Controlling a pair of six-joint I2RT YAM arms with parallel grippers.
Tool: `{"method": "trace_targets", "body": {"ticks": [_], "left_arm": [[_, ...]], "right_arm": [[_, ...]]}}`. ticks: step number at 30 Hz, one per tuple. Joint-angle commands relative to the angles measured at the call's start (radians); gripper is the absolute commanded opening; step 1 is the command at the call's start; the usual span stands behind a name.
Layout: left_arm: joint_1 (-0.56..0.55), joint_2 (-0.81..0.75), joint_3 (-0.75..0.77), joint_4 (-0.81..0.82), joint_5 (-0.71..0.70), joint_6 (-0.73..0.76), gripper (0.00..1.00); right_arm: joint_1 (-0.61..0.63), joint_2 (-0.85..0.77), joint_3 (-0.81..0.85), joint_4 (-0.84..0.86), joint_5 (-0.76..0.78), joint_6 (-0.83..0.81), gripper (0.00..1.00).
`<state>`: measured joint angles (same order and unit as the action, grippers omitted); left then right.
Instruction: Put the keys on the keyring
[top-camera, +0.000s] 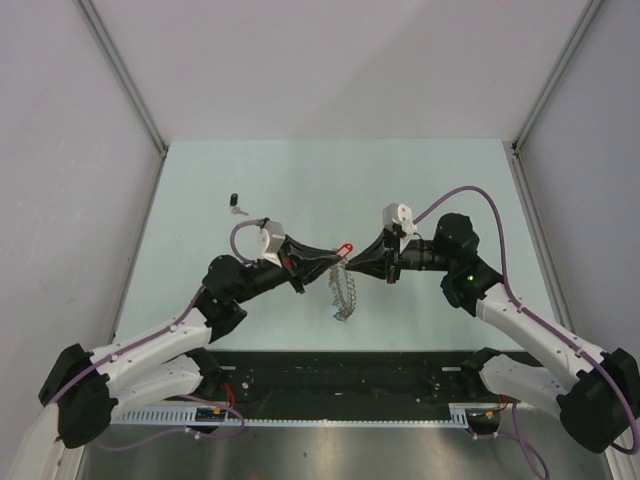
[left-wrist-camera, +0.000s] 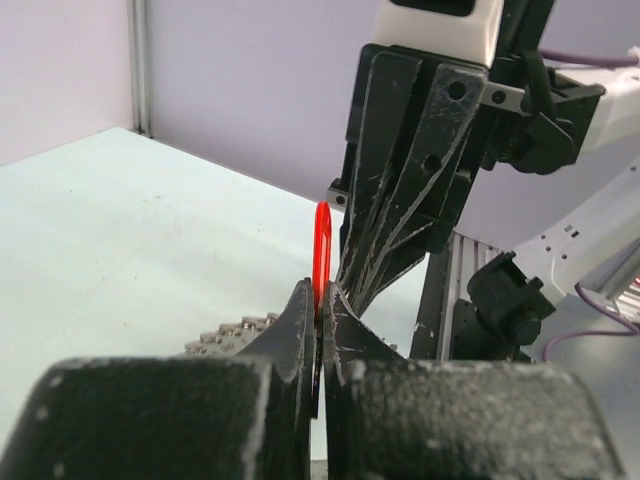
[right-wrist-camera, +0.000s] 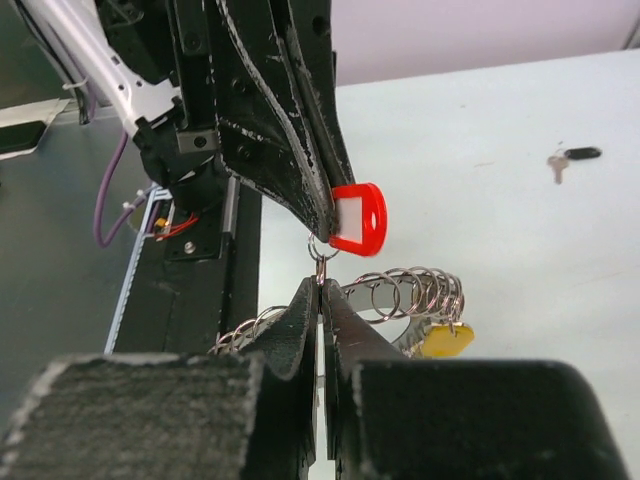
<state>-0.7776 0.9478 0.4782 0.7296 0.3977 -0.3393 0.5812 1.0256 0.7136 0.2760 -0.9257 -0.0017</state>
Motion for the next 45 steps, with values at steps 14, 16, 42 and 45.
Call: {"method": "trace_targets", "body": {"ticks": [14, 16, 42, 45], "left_arm": [[-0.003, -0.006, -0.049, 0.083, -0.158, -0.161, 0.00], [-0.009, 0.022, -0.047, 0.105, -0.160, -0.176, 0.00], [-0.037, 0.012, 0.134, -0.145, -0.060, 0.078, 0.01], [-0.037, 0.016, 0.151, -0.160, -0.025, 0.100, 0.00]], "right_arm": [[0.032, -0.151, -0.108, 0.396, 0.215, 0.169, 0.00], [0.060, -0.147, -0.128, 0.458, 0.252, 0.183, 0.00], [0.094, -0.148, -0.131, 0.192, 0.304, 0.114, 0.30], [0.092, -0.145, -0.111, 0.122, 0.314, 0.085, 0.36]]}}
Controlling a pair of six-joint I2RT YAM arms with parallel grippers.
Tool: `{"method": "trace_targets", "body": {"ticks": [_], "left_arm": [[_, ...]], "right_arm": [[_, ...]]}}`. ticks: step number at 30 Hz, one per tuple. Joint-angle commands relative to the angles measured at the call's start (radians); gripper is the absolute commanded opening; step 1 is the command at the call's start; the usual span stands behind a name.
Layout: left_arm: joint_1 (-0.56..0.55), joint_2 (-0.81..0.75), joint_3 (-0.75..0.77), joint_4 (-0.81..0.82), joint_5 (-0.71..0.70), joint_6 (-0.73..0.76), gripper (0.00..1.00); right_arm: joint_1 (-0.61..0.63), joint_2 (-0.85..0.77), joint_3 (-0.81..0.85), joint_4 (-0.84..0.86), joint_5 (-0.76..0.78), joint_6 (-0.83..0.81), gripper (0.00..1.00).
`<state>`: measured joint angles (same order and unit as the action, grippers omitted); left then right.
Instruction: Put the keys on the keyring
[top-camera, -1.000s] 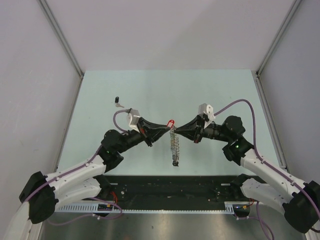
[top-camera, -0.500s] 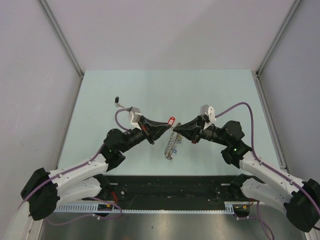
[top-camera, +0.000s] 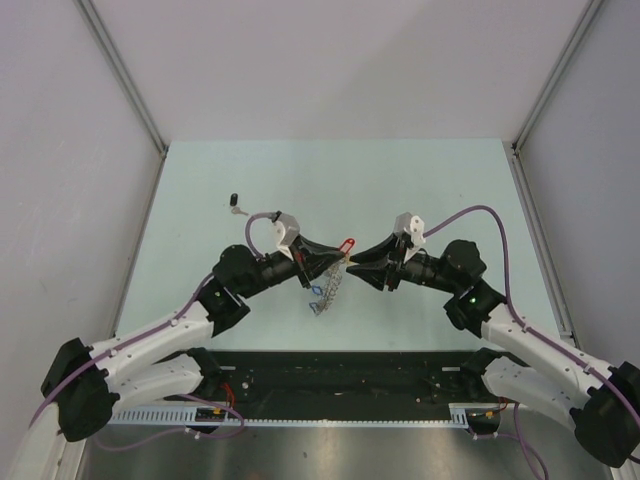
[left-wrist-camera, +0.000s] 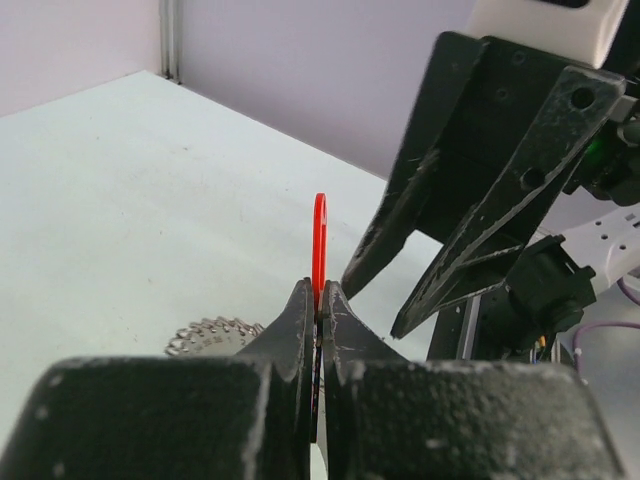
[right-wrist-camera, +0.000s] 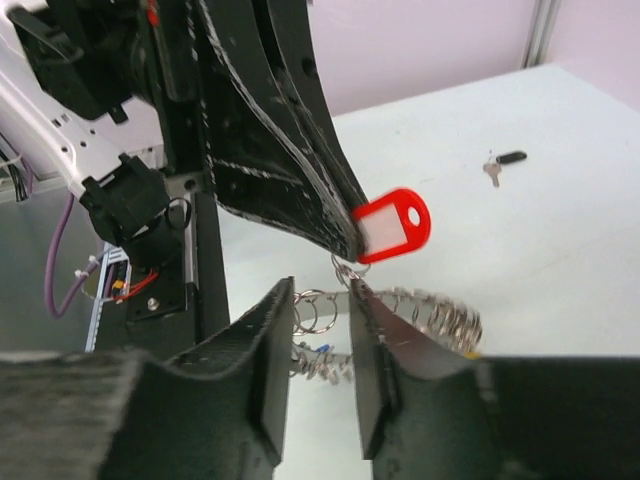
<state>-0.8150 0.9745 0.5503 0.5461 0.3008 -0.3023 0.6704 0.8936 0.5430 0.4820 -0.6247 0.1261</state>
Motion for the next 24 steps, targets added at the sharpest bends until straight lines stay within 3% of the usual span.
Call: {"method": "trace_targets", "body": {"ticks": [1, 7, 12, 17, 24], "left_arm": [[0.000, -0.011, 0.080, 0.018, 0.080, 0.072, 0.00], [0.010, -0.002, 0.103, -0.018, 0.155, 0.114, 0.00], [0.017, 0.000, 0.115, -0.037, 0.185, 0.127, 0.00], [0.022, 0.003, 0.119, -0.037, 0.202, 0.126, 0.00], [0.022, 0.001, 0.111, -0.020, 0.212, 0.111, 0.00]], "right_arm": [[0.001, -0.010, 0.077, -0.104, 0.019, -0.051, 0.37], [-0.050, 0.037, 0.141, -0.220, -0.047, -0.123, 0.44], [-0.094, 0.086, 0.201, -0.259, -0.208, -0.213, 0.48], [-0.097, 0.145, 0.256, -0.362, -0.344, -0.276, 0.48], [-0.094, 0.186, 0.276, -0.393, -0.389, -0.307, 0.47]]}}
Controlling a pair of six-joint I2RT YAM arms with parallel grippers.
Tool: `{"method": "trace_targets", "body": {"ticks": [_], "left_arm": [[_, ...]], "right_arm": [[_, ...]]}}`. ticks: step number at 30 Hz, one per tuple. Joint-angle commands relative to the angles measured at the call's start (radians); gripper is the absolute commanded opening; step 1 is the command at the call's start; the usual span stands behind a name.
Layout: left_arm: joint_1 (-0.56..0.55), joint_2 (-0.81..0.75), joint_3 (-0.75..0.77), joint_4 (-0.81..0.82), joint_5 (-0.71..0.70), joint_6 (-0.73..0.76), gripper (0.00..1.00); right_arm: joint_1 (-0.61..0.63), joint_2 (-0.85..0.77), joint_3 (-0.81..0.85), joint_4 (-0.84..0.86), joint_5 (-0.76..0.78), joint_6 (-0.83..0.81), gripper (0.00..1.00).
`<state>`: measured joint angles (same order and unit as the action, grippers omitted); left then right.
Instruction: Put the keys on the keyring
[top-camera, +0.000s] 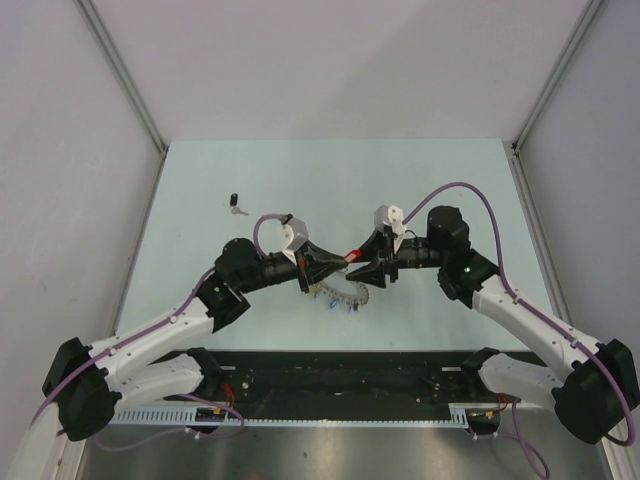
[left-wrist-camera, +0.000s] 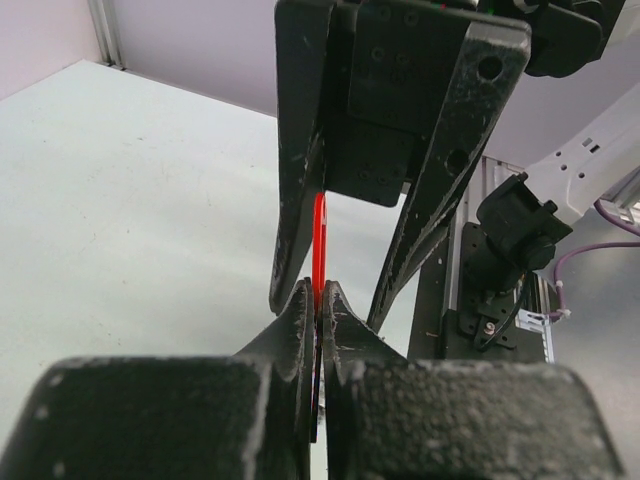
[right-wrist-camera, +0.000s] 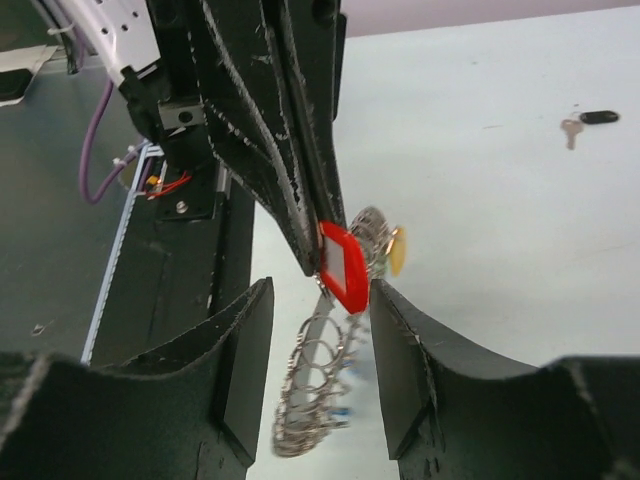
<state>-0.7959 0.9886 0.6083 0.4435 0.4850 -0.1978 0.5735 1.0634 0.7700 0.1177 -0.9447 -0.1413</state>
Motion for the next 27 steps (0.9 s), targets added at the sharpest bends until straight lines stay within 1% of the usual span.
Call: {"method": "trace_targets", "body": {"ticks": [1, 4, 5, 7, 8, 11, 14, 19, 23, 27], "left_arm": [[0.003, -0.015, 0.053, 0.084, 0.029, 0.006, 0.00], [0.003, -0.019, 0.053, 0.084, 0.029, 0.005, 0.00], [0.001, -0.021, 0.054, 0.083, 0.027, 0.008, 0.00], [0.003, -0.022, 0.054, 0.080, 0.026, 0.009, 0.00], [0.003, -0.022, 0.054, 0.080, 0.026, 0.009, 0.00], [0.003, -0.019, 0.056, 0.077, 0.026, 0.011, 0.00], [0.003, -0.018, 0.056, 0.074, 0.026, 0.011, 0.01], [0.003, -0.019, 0.059, 0.070, 0.026, 0.009, 0.00], [0.003, -0.024, 0.059, 0.069, 0.020, 0.008, 0.00], [0.003, -0.042, 0.050, 0.058, -0.016, 0.008, 0.01]], "right_arm": [[0.003, 0.023, 0.051, -0.029, -0.071, -0.041, 0.47], [0.006, 0.041, 0.057, -0.032, -0.071, -0.046, 0.41], [0.006, 0.046, 0.058, -0.035, -0.069, -0.049, 0.36], [0.008, 0.050, 0.063, -0.038, -0.069, -0.053, 0.32], [0.011, 0.050, 0.064, -0.042, -0.068, -0.057, 0.26], [0.017, 0.050, 0.072, -0.059, -0.059, -0.063, 0.15], [0.025, 0.052, 0.077, -0.073, -0.054, -0.072, 0.12], [0.035, 0.052, 0.083, -0.073, -0.045, -0.073, 0.11], [0.040, 0.055, 0.086, -0.076, -0.036, -0.075, 0.00], [0.042, 0.038, 0.086, -0.076, -0.006, -0.069, 0.00]]}}
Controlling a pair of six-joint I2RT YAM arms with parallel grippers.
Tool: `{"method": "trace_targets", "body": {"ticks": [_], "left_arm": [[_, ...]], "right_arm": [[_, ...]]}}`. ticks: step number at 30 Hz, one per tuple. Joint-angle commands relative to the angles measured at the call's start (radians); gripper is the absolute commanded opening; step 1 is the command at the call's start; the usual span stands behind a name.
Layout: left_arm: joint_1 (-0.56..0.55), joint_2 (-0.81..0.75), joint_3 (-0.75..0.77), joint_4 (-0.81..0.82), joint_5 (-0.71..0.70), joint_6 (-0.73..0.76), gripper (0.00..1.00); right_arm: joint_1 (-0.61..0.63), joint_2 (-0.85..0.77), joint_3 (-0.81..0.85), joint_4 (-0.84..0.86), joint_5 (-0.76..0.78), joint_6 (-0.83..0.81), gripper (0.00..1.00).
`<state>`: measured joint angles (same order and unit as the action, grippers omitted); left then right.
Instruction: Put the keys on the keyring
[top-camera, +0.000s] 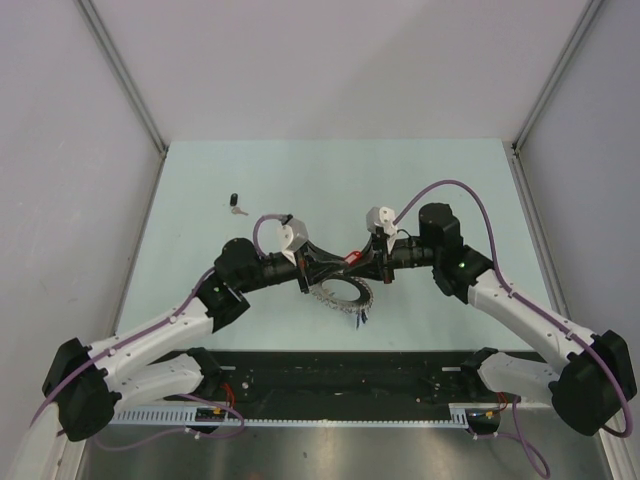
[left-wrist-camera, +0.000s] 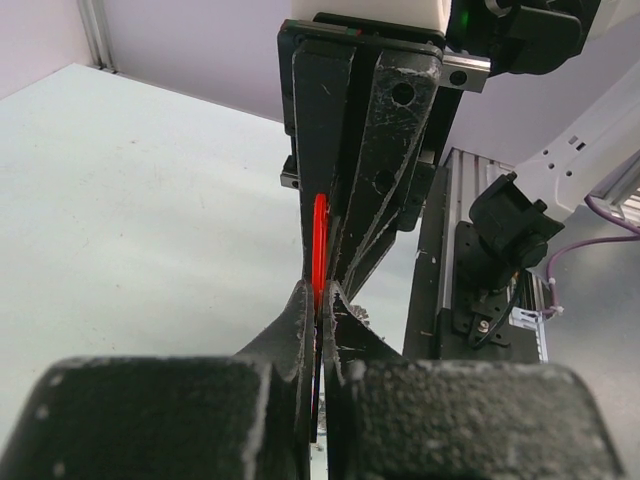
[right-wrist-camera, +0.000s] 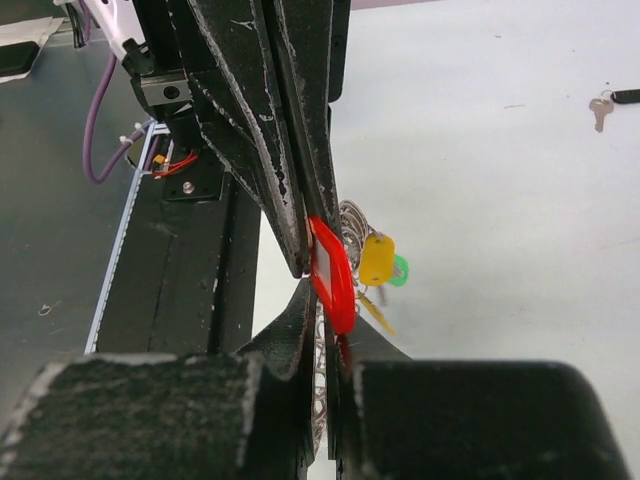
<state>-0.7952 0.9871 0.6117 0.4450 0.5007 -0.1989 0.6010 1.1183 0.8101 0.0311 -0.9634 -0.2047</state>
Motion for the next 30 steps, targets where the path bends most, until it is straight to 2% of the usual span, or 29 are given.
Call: {"method": "trace_targets", "body": {"ticks": [1, 5, 12, 18, 26, 30], "left_arm": [[0.002, -0.053, 0.042, 0.058, -0.048, 0.003, 0.00], [0.004, -0.109, -0.022, 0.072, -0.196, -0.026, 0.00], [0.005, -0.180, -0.118, 0.103, -0.353, -0.138, 0.00], [0.004, -0.169, -0.138, 0.119, -0.324, -0.206, 0.00], [0.005, -0.140, -0.122, 0.142, -0.300, -0.235, 0.00], [0.004, -0.087, -0.132, 0.218, -0.269, -0.306, 0.00]], "right_arm": [[0.014, -0.028, 0.044, 0.009, 0.018, -0.001, 0.00], [0.014, -0.072, 0.041, 0.032, 0.052, 0.024, 0.00], [0.025, -0.161, -0.015, 0.211, 0.127, 0.115, 0.00], [0.049, -0.202, -0.060, 0.329, 0.201, 0.174, 0.00], [0.092, -0.202, -0.086, 0.369, 0.264, 0.188, 0.00], [0.132, -0.193, -0.114, 0.475, 0.324, 0.200, 0.00]]}}
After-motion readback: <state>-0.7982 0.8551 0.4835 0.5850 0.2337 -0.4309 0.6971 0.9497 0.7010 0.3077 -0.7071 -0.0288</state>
